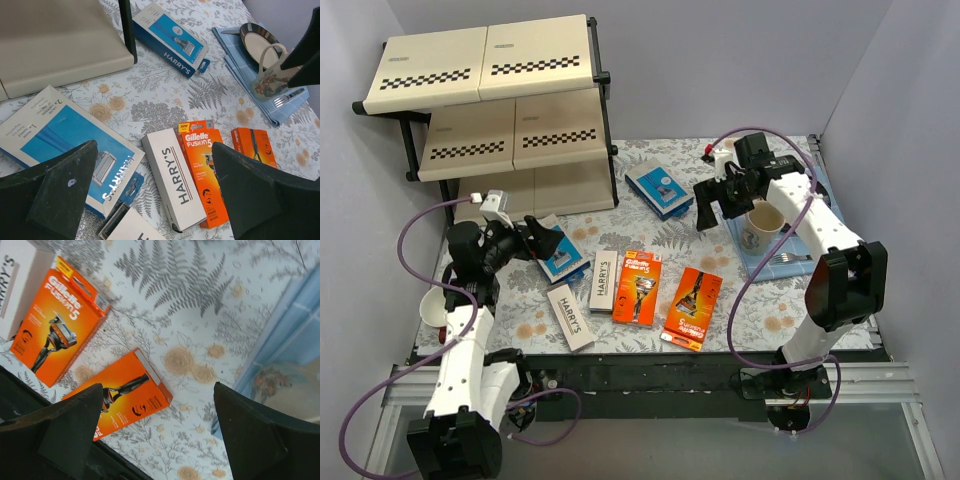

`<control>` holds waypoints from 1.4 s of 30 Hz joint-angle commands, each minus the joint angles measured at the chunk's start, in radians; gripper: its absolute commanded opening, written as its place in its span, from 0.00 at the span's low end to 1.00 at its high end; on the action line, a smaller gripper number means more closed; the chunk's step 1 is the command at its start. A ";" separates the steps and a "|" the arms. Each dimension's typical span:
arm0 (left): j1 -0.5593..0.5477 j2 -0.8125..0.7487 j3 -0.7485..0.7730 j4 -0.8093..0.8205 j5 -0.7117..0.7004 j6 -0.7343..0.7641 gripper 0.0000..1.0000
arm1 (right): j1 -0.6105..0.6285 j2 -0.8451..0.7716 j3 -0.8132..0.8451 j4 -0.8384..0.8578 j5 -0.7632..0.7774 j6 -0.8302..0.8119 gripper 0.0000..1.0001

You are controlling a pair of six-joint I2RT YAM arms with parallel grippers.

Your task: Place and organize the shaving razors onto the shelf

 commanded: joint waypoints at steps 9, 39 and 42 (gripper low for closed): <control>0.009 0.143 0.074 0.026 0.136 0.012 0.98 | 0.068 0.213 0.205 0.261 -0.023 0.178 0.88; 0.009 0.312 0.241 0.055 0.040 -0.094 0.98 | 0.026 0.626 0.451 0.251 0.028 0.165 0.59; 0.009 0.310 0.242 0.060 0.035 -0.095 0.98 | 0.022 0.639 0.466 0.254 0.002 0.167 0.55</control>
